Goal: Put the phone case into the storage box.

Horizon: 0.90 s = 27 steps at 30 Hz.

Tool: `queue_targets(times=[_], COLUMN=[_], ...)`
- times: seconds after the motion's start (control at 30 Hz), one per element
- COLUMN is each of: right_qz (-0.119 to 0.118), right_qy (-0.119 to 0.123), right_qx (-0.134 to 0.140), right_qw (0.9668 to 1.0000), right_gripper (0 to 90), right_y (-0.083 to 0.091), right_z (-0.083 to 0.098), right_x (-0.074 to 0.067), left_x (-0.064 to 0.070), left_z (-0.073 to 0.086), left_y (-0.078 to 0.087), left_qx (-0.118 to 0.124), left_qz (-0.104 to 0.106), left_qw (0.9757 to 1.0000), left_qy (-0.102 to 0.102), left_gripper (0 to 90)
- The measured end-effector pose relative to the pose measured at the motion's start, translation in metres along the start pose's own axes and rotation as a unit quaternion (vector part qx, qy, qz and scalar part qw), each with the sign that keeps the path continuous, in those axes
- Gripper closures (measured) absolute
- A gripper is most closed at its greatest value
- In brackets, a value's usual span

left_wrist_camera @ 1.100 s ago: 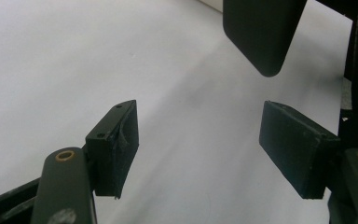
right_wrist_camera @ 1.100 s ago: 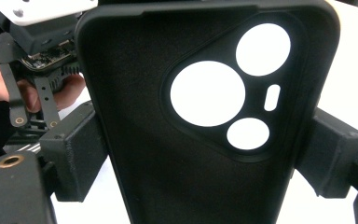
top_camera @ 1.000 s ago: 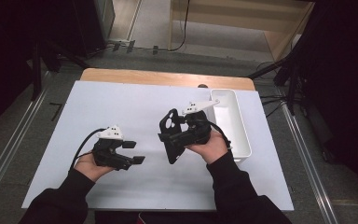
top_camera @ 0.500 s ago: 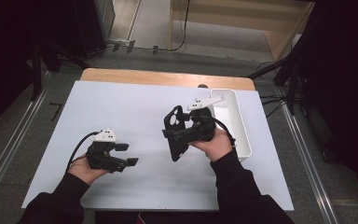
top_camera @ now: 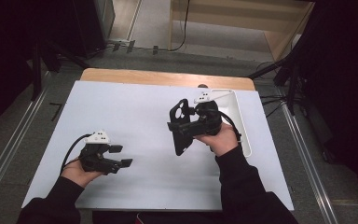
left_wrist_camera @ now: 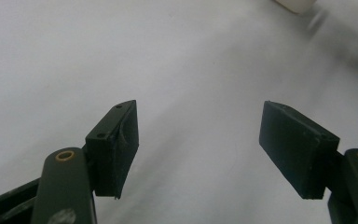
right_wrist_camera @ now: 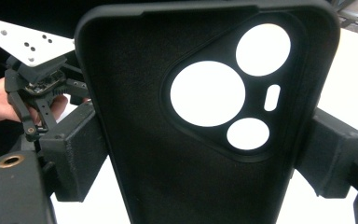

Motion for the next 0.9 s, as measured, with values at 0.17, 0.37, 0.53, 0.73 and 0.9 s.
queue_targets(times=[0.17,0.37,0.53,0.73,0.9], right_qz=[0.006,0.024,0.04,0.058,0.071], right_qy=[-0.003,-0.006,-0.012,-0.021,-0.027], right_qx=[0.004,0.011,0.021,0.028,0.033], right_qw=[1.0,0.9996,0.9989,0.9977,0.9966], right_gripper=[11.8,11.8,11.8,11.8,11.8], right_y=[0.003,0.012,0.023,0.035,0.042], right_z=[-0.005,-0.011,-0.014,-0.016,-0.016], right_x=[0.006,0.016,0.027,0.038,0.046], left_x=[-0.003,-0.002,-0.001,-0.001,0.0], left_z=[0.003,0.005,0.005,0.004,0.004], left_y=[0.005,0.006,0.004,0.004,0.002], left_qx=[-0.001,-0.005,-0.005,-0.005,-0.007], left_qz=[-0.007,-0.004,-0.004,-0.003,0.002], left_qw=[1.0,1.0,1.0,1.0,1.0], left_qy=[0.004,0.006,0.003,0.005,0.005], left_gripper=[28.2,28.2,28.2,28.2,28.2])
Point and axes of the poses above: each handheld gripper's, and its own axes: y roughly backward along the jaws, z roughly out of its underside, x roughly to its right, the point moved 9 cm from there along -y, roughly forward along the jaws, and after that the axes turned 12 degrees about x, right-handed, at the moved point
